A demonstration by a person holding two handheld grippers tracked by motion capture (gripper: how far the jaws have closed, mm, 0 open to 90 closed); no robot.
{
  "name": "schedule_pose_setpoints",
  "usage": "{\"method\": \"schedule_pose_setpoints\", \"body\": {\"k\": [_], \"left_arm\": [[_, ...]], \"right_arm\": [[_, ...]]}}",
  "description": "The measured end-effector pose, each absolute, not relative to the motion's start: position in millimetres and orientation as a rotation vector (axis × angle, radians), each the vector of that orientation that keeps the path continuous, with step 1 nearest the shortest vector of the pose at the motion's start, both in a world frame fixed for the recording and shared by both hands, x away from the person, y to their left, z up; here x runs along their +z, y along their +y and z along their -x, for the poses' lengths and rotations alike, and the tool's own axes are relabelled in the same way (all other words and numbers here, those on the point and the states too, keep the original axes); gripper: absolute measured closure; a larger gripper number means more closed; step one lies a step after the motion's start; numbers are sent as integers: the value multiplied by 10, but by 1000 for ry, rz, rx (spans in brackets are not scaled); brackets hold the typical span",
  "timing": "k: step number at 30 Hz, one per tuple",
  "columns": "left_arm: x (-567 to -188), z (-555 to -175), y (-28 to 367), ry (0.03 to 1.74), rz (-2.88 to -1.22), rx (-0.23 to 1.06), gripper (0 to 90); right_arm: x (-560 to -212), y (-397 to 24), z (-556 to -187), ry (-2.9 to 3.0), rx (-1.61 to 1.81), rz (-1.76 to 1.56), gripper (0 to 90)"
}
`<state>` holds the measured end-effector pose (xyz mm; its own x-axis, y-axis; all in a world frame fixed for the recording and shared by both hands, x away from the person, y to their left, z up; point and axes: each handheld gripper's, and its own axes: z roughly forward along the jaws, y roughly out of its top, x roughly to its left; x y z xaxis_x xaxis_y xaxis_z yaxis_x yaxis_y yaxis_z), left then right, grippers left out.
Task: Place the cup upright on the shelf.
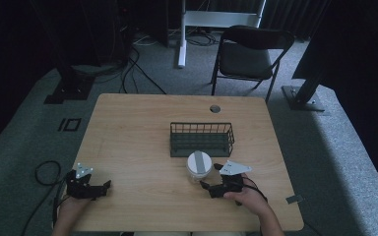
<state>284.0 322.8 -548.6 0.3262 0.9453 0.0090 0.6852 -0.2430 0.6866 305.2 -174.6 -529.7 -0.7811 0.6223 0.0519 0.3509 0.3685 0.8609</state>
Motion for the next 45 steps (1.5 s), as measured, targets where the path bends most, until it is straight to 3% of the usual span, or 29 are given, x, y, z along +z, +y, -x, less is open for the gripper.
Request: {"method": "schedule_pose_setpoints", "body": {"k": [23,45], "left_arm": [[-5486,-2840,3229,1429,-2014,578,2],[-5486,-2840,3228,1429,-2013,578,2]], "right_arm": [[-5319,-1554,-3163,2313,1478,-875,110],[-5327,-1440,-3152,2275,1455,-896,166]]}}
